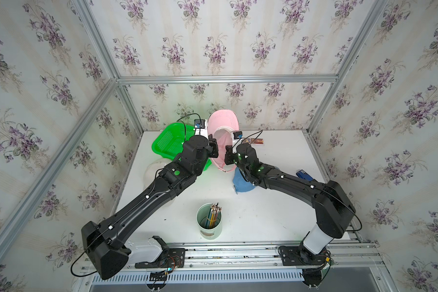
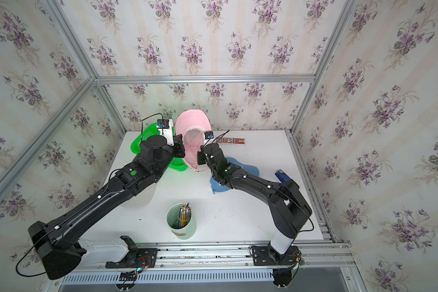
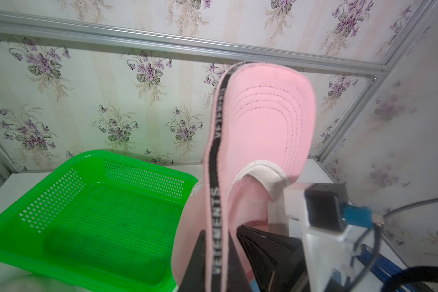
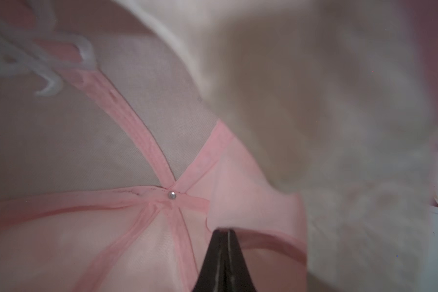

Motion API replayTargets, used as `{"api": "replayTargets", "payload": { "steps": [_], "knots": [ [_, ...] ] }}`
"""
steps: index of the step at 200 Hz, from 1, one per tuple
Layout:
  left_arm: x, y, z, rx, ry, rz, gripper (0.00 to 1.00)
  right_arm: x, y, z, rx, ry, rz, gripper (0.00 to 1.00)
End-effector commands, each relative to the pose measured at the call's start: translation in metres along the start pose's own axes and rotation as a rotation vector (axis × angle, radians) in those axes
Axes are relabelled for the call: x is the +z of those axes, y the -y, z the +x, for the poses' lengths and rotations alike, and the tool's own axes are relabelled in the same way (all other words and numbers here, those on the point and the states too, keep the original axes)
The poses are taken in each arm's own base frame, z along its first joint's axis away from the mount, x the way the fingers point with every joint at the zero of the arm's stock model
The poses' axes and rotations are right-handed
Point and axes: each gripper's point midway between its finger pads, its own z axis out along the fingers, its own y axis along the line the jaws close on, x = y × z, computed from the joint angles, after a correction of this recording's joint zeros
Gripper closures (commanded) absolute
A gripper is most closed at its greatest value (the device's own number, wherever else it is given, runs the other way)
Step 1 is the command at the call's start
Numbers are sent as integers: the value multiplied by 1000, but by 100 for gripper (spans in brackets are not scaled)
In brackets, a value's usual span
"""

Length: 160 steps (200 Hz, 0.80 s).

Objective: Turn the baseball cap inside out
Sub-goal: Turn over the baseball cap.

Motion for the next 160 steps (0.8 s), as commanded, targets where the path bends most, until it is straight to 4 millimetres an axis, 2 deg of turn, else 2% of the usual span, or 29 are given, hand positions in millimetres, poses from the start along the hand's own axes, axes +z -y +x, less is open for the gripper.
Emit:
{"api": "replayTargets", "payload": {
  "steps": [1,33,42,52,64,83,107,127,145,160],
  "knots": [
    [-5,12,-9,-82,21,66,100,13,10,-6,-8,34,84,96],
    [-11,21,-8,-104,-6,114,100,42,17,9,-40,-19,164,95],
    [-13,19,-10,-96,-1,100,100,45,15,12,-41,-31,152,91],
    [-13,14,-11,-75,8,74,100,42,9,13,-33,-33,115,83],
    [-12,7,-14,-37,22,33,100,28,1,7,-17,-10,49,72],
    [-6,-1,-18,41,44,-36,100,-7,-12,-8,-2,39,-60,62],
    [4,-2,-25,122,89,-74,100,-54,-24,-22,2,73,-191,51],
    [14,0,-27,179,112,-97,100,-88,-36,-30,-14,89,-307,47],
    [19,8,-25,212,119,-65,100,-106,-31,-37,-19,111,-303,46],
    [19,17,-21,253,112,-1,100,-113,-11,-49,-48,129,-192,43]
  ]
}}
